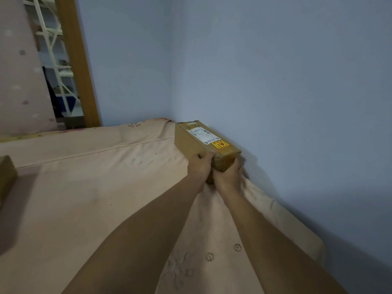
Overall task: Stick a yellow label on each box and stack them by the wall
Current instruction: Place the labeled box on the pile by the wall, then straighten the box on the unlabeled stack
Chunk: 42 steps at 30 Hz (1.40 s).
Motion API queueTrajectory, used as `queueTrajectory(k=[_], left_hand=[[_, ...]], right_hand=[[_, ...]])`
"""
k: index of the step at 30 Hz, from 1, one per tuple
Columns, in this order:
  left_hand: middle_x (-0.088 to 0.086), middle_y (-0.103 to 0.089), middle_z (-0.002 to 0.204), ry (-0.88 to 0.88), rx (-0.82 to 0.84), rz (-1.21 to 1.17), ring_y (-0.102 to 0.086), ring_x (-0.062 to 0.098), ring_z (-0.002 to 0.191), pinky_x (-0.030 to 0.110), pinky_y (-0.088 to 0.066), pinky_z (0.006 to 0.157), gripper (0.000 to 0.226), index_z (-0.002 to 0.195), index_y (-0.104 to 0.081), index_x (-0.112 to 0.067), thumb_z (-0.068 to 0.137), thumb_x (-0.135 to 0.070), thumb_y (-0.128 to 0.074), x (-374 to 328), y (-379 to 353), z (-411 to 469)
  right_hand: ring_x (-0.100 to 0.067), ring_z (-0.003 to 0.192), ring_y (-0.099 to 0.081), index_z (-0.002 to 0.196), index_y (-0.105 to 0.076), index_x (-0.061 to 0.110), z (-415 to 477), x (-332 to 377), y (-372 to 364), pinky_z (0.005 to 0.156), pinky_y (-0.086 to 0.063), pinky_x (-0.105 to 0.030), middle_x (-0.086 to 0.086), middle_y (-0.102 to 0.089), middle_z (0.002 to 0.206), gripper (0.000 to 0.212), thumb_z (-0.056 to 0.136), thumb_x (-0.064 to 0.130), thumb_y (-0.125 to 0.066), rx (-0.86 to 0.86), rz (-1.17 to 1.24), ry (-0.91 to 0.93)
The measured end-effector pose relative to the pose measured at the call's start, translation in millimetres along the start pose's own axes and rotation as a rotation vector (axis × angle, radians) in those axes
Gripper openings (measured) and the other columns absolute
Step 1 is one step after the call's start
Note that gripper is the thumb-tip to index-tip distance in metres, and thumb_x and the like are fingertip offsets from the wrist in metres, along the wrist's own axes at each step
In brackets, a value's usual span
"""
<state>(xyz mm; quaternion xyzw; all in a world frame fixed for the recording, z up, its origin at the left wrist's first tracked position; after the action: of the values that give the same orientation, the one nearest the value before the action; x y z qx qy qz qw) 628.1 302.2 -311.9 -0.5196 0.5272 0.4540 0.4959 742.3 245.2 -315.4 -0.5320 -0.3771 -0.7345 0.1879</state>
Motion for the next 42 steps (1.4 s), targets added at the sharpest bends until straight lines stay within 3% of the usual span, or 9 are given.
queueTrajectory(k=[8, 11, 14, 18, 23, 28, 30, 35, 42], left_hand=[[0.005, -0.067, 0.111, 0.009, 0.033, 0.146, -0.063, 0.024, 0.104, 0.042, -0.054, 0.093, 0.064, 0.119, -0.060, -0.014, 0.080, -0.064, -0.060, -7, 6, -11], [0.009, -0.063, 0.123, -0.011, 0.021, 0.245, -0.059, 0.027, 0.111, 0.040, -0.050, 0.097, 0.058, 0.127, -0.057, -0.012, 0.091, -0.058, -0.053, -14, 15, -22], [0.009, -0.053, 0.142, -0.059, 0.020, 0.413, -0.050, 0.030, 0.128, 0.038, -0.041, 0.107, 0.061, 0.143, -0.049, -0.012, 0.097, -0.051, -0.049, -25, 32, -39], [0.015, -0.050, 0.145, -0.165, 0.017, 0.639, -0.046, 0.032, 0.133, 0.038, -0.039, 0.108, 0.059, 0.143, -0.048, -0.008, 0.100, -0.048, -0.048, -45, 67, -63], [0.012, -0.048, 0.145, -0.233, -0.026, 0.933, -0.041, 0.032, 0.135, 0.045, -0.040, 0.107, 0.057, 0.143, -0.047, -0.015, 0.099, -0.052, -0.043, -78, 123, -102], [0.011, -0.047, 0.144, -0.348, -0.113, 1.343, -0.040, 0.032, 0.134, 0.049, -0.041, 0.103, 0.059, 0.142, -0.047, -0.014, 0.100, -0.054, -0.039, -141, 205, -164], [0.012, -0.049, 0.141, -0.343, -0.171, 1.428, -0.041, 0.033, 0.132, 0.049, -0.043, 0.102, 0.058, 0.140, -0.048, -0.015, 0.100, -0.055, -0.039, -168, 252, -191], [0.012, -0.054, 0.134, -0.251, -0.360, 1.476, -0.048, 0.034, 0.124, 0.048, -0.045, 0.100, 0.054, 0.137, -0.051, -0.015, 0.100, -0.052, -0.037, -210, 375, -265], [0.011, -0.054, 0.136, -0.114, -0.545, 1.391, -0.052, 0.031, 0.120, 0.045, -0.049, 0.096, 0.051, 0.135, -0.050, -0.014, 0.101, -0.050, -0.040, -200, 517, -340]], right_hand=[[-0.032, 0.127, -0.052, 0.147, -0.035, 0.019, -11, 0, 6, 0.104, -0.050, -0.049, -0.009, -0.048, 0.141, 0.101, 0.064, 0.054, -0.080, 0.079, -0.003, -0.040], [-0.035, 0.128, -0.051, 0.149, -0.033, 0.010, -18, 6, 14, 0.103, -0.049, -0.047, -0.014, -0.044, 0.144, 0.093, 0.074, 0.040, -0.080, 0.102, -0.051, -0.051], [-0.037, 0.129, -0.050, 0.149, -0.032, 0.008, -28, 14, 24, 0.103, -0.047, -0.047, -0.014, -0.041, 0.147, 0.088, 0.081, 0.042, -0.075, 0.130, -0.149, -0.070], [-0.037, 0.131, -0.048, 0.146, -0.039, 0.007, -46, 43, 36, 0.105, -0.045, -0.046, -0.015, -0.041, 0.148, 0.068, 0.093, 0.045, -0.060, 0.157, -0.314, -0.016], [-0.036, 0.135, -0.043, 0.148, -0.040, 0.010, -84, 98, 36, 0.108, -0.041, -0.046, -0.015, -0.044, 0.149, 0.063, 0.097, 0.045, -0.049, 0.232, -0.487, 0.148], [-0.031, 0.148, -0.030, 0.157, -0.032, 0.016, -147, 164, 11, 0.118, -0.031, -0.044, -0.008, -0.031, 0.163, 0.071, 0.099, 0.055, -0.042, 0.405, -0.515, 0.310], [-0.032, 0.147, -0.032, 0.156, -0.034, 0.013, -176, 193, -3, 0.117, -0.033, -0.046, -0.009, -0.034, 0.162, 0.071, 0.099, 0.056, -0.043, 0.453, -0.507, 0.362], [-0.033, 0.140, -0.040, 0.149, -0.043, 0.011, -264, 266, -46, 0.109, -0.041, -0.044, -0.010, -0.042, 0.155, 0.066, 0.100, 0.055, -0.043, 0.534, -0.466, 0.526], [-0.033, 0.135, -0.048, 0.147, -0.047, 0.013, -388, 334, -107, 0.104, -0.044, -0.043, -0.010, -0.048, 0.151, 0.059, 0.102, 0.052, -0.043, 0.677, -0.387, 0.635]])
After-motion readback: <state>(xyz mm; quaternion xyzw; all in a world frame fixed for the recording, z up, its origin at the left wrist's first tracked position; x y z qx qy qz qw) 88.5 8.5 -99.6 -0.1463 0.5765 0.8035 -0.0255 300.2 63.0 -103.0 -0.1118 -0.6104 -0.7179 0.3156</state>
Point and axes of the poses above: each hand's wrist, its own z-axis towards the middle knuckle, its own y-axis out of the back of the hand, x = y × z, the point moved 6 cm from there along z, towards the middle knuckle
